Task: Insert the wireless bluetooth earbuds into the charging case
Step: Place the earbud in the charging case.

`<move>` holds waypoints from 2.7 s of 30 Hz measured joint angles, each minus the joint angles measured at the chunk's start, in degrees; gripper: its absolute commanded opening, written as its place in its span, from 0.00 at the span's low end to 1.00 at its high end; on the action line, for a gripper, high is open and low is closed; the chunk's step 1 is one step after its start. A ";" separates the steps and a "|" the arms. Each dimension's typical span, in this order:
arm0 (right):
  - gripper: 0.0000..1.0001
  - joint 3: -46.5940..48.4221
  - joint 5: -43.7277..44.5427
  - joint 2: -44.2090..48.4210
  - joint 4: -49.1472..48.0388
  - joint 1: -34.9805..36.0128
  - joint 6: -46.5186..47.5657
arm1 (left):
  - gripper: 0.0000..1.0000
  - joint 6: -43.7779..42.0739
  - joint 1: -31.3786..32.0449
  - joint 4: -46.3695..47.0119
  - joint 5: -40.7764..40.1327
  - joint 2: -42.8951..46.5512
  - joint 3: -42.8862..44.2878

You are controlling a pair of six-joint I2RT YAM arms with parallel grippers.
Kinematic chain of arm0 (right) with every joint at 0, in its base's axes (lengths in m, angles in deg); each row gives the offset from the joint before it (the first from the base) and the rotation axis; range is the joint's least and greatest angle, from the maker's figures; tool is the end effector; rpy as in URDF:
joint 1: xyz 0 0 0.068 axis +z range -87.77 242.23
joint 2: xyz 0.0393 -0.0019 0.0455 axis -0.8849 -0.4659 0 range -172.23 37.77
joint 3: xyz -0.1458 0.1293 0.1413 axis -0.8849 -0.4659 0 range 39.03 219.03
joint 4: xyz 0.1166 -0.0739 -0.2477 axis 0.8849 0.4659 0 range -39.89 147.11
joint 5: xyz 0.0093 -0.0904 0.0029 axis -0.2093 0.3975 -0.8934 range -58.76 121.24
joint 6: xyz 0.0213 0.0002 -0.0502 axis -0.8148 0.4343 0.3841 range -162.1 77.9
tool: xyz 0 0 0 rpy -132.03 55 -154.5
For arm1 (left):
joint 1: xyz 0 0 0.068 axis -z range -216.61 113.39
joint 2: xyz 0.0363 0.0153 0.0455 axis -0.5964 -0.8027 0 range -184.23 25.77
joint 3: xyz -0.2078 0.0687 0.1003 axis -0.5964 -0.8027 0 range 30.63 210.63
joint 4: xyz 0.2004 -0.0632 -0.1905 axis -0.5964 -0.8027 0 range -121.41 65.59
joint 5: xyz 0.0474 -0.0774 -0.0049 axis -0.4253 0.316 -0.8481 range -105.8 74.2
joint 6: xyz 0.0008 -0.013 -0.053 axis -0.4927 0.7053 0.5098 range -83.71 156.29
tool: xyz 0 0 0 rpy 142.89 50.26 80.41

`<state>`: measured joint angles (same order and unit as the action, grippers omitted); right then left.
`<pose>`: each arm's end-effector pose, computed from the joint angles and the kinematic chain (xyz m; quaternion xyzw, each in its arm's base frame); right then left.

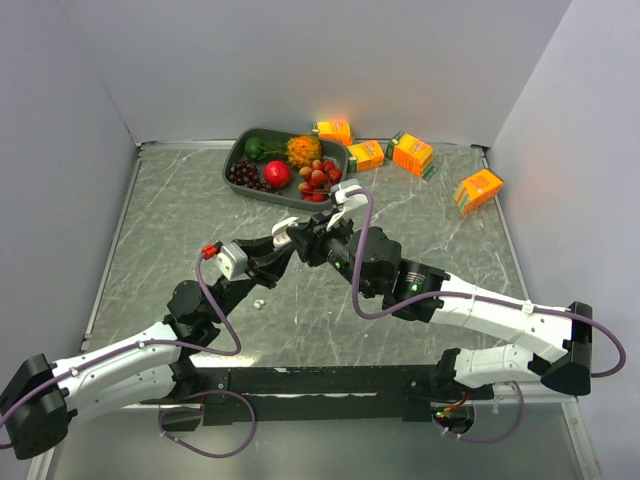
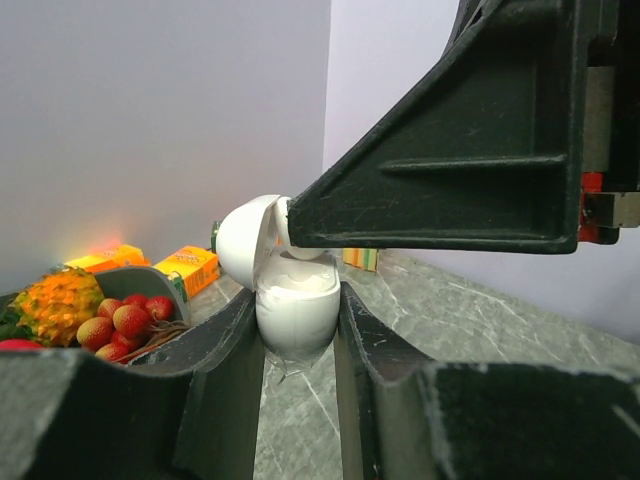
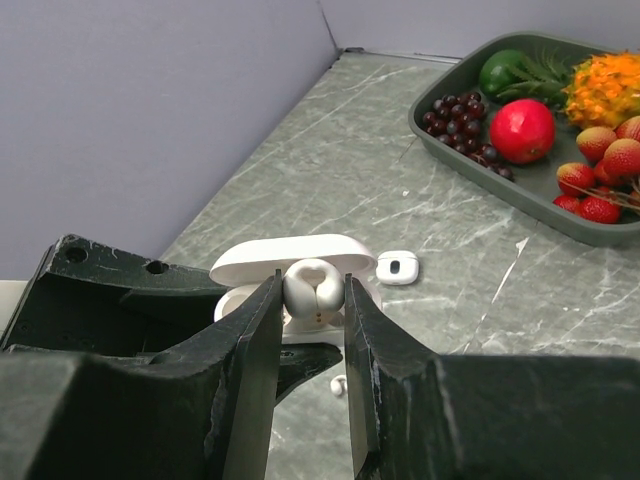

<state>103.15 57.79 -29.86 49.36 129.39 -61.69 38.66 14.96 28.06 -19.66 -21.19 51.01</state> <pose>0.1356 0.2798 0.3651 -0.1392 0.7086 0.3403 0.6022 0.1443 -0.1778 0.2638 0.1949 0.4942 -0.3682 0.7630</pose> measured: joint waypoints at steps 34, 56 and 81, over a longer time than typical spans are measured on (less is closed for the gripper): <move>0.68 0.52 -0.28 0.13 1.09 1.22 -0.07 | 0.01 0.20 0.09 -0.90 -0.04 1.09 0.00; 0.70 -1.01 7.13 11.74 6.25 -0.31 -1.64 | 0.01 -0.07 0.09 -1.86 -1.09 7.06 -0.37; 0.70 14.03 -3.74 -2.38 15.45 -2.80 2.60 | 0.01 -0.04 0.09 -11.61 -1.55 16.09 -2.38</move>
<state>117.18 54.05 -32.24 64.81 126.59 -59.09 38.62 15.05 16.45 -21.21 -5.10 48.63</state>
